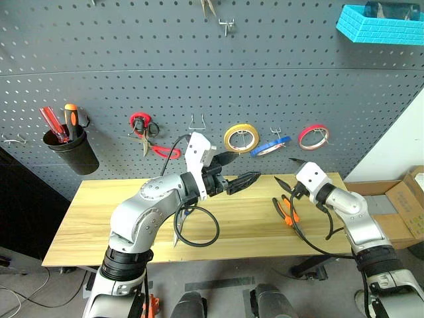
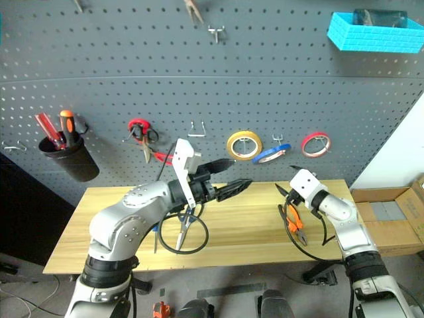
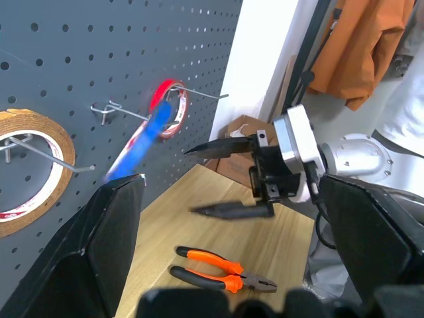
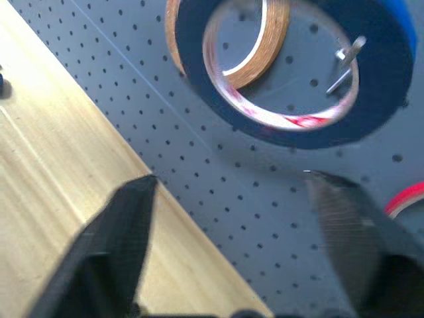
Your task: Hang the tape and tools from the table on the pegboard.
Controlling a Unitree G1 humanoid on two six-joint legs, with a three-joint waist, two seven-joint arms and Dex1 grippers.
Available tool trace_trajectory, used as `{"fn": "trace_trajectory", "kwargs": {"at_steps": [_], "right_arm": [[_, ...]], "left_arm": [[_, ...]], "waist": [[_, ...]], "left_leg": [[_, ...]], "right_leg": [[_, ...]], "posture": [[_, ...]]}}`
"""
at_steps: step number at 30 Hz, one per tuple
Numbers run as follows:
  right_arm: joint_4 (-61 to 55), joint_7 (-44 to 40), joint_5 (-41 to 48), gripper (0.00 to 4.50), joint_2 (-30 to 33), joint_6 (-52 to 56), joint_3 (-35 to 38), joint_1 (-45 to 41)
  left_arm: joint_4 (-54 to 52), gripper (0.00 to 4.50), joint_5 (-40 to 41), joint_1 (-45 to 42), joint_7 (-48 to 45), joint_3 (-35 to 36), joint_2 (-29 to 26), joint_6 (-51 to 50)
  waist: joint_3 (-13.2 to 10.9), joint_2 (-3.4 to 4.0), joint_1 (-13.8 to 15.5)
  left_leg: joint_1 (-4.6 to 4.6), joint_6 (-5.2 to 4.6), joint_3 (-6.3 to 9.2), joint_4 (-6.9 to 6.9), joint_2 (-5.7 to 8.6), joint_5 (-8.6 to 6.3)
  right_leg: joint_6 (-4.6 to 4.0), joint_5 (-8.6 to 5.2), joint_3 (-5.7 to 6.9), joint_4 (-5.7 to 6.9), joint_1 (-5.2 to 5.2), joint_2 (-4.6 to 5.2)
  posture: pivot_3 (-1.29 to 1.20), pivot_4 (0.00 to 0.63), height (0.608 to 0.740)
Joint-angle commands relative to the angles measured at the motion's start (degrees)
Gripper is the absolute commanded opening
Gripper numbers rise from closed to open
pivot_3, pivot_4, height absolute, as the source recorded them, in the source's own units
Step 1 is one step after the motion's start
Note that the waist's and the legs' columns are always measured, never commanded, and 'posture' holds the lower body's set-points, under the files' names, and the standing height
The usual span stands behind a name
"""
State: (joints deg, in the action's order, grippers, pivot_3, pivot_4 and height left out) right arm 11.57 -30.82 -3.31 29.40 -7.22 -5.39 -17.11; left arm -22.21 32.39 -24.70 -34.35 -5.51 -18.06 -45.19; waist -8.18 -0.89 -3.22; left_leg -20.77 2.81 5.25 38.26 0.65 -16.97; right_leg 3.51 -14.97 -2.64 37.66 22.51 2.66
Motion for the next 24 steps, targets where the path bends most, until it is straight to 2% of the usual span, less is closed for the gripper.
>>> {"fn": "trace_trajectory", "kwargs": {"at_steps": [1, 5, 7, 12, 15, 18, 21, 24], "right_arm": [[-10.5, 2.3, 2.6, 4.47, -1.8, 11.1, 2.6, 5.8], [-22.2, 4.6, 4.7, 4.47, -4.9, 36.2, 3.0, 11.3], [-25.8, 5.4, 5.6, 4.47, -6.1, 44.6, 3.3, 11.4], [-25.7, 11.7, 8.1, 4.47, -13.1, 65.9, 6.5, 2.5], [-21.2, 15.1, 9.1, 4.47, -17.1, 73.0, 9.5, -3.7], [-16.9, 19.2, 9.0, 4.47, -20.1, 78.1, 13.7, -7.5], [-13.5, 21.0, 8.5, 4.47, -19.9, 80.4, 14.0, -9.4], [-11.2, 19.8, 7.9, 4.47, -16.6, 77.8, 10.4, -9.8]], "left_arm": [[-2.1, 4.50, -3.5, 2.1, -1.1, -4.0, -1.6, 4.2], [-2.3, 4.50, -7.5, 8.1, -3.8, -8.5, -5.0, 8.8], [-2.3, 4.50, -8.4, 10.6, -4.0, -8.9, -5.8, 10.3], [-1.6, 4.50, -12.9, 17.6, -3.4, -9.9, -7.7, 15.4], [-1.6, 4.50, -18.4, 21.1, -4.9, -13.2, -11.2, 20.5], [-2.3, 4.50, -20.5, 22.8, -4.7, -14.6, -11.9, 22.4], [-3.6, 4.50, -20.6, 23.3, -4.1, -14.7, -11.0, 21.7], [-4.9, 4.50, -20.4, 23.7, -3.7, -14.6, -10.6, 20.7]], "waist": [[0.0, 0.03, 0.1], [0.0, 0.15, 0.1], [-0.2, 0.25, -0.1], [-1.7, 0.25, -0.4], [-3.1, 0.23, -0.4], [-3.9, 0.44, 0.1], [-4.4, 0.49, 0.5], [-5.0, 0.61, 0.4]], "left_leg": [[0.00, -0.01, 0.01, -0.01, 0.00, 0.00], [0.05, -0.19, 0.02, -0.04, -0.02, -0.11], [0.11, -0.22, -0.03, -0.05, -0.02, -0.13], [0.61, -0.25, -0.12, -0.11, -0.22, -0.14], [0.71, -0.27, -0.06, -0.16, -0.32, -0.13], [0.57, -0.27, 0.00, -0.27, -0.32, -0.13], [-0.14, -0.27, 0.30, -0.27, -0.23, -0.13], [-0.75, -0.28, 0.31, -0.26, -0.23, -0.13]], "right_leg": [[0.00, 0.00, 0.01, 0.00, 0.00, 0.00], [-0.02, -0.01, -0.03, 0.04, 0.00, -0.01], [-0.04, -0.02, -0.09, 0.07, -0.02, -0.02], [-0.18, -0.16, -0.14, 0.07, -0.41, -0.25], [-0.35, -0.17, -0.13, 0.21, -0.38, -0.39], [-0.43, -0.19, -0.07, 0.32, -0.20, -0.38], [-0.43, -0.19, 0.02, 0.25, 0.32, -0.35], [-0.43, -0.19, 0.01, 0.30, 0.96, -0.29]], "posture": [[-0.06, 0.084, 0.740], [-0.07, 0.123, 0.740], [-0.07, 0.143, 0.740], [-0.06, 0.216, 0.740], [-0.05, 0.240, 0.740], [-0.03, 0.264, 0.740], [-0.01, 0.280, 0.740], [0.00, 0.292, 0.740]]}}
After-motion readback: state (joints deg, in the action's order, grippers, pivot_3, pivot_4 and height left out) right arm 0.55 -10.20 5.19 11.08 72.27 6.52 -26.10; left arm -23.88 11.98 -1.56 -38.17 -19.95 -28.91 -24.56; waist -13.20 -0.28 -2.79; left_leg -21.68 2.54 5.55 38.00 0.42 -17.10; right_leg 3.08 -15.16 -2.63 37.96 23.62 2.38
